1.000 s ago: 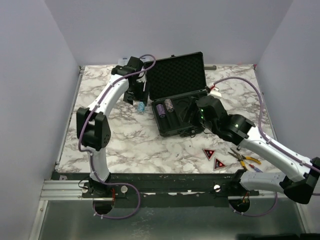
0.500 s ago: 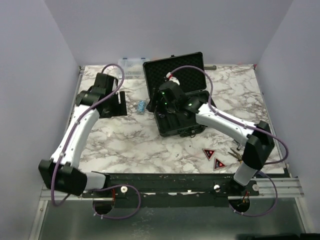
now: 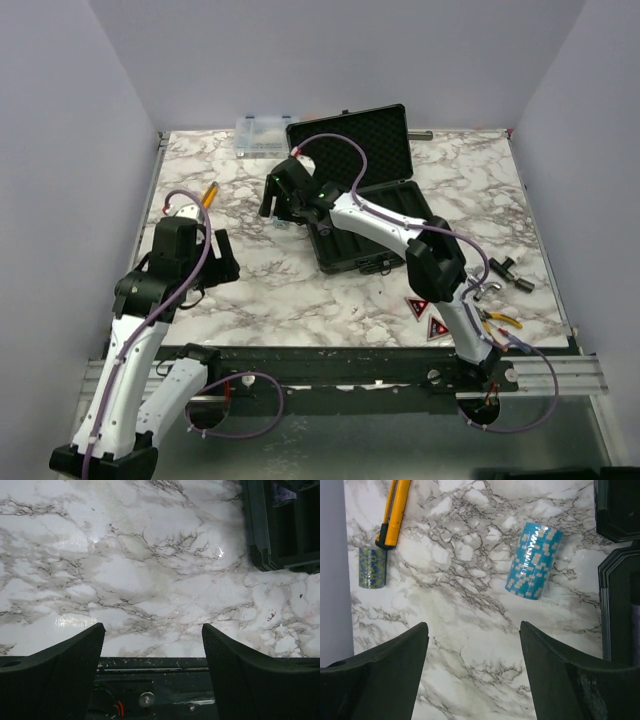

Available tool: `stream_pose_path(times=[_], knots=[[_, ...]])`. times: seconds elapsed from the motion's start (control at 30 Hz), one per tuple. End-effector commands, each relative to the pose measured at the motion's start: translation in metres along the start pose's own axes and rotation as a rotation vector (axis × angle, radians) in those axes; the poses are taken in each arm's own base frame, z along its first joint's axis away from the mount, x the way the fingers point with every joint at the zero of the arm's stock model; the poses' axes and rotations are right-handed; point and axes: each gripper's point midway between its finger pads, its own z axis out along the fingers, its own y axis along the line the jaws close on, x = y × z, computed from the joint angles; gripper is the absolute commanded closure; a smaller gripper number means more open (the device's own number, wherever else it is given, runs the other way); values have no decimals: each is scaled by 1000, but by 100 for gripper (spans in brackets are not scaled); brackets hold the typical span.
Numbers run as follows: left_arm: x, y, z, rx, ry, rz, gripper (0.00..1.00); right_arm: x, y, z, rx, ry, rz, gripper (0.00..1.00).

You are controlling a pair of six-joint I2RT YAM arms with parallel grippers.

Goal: Pack up texas hold em set

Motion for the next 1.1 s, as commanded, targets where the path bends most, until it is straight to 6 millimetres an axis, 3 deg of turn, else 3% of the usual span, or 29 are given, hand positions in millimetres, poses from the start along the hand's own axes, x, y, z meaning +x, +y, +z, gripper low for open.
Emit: stream_pose_path(times=[0.0, 0.17, 0.73, 0.9, 1.07], knots=[[-2, -2, -11, 32, -61, -26, 20, 2, -10, 20, 99, -23, -1, 22], [-6, -1, -17, 33, -112, -41, 20, 2, -26, 38, 190, -48, -5, 19], [-15, -1, -48, 100, -305, -73, 17, 8, -52, 80, 295, -88, -77, 17], [-16, 1, -54, 104, -337, -81, 12, 14, -59, 89, 310, -82, -97, 22], [-16, 0, -55, 114, -337, -76, 11, 25, -67, 97, 321, -52, -122, 34]])
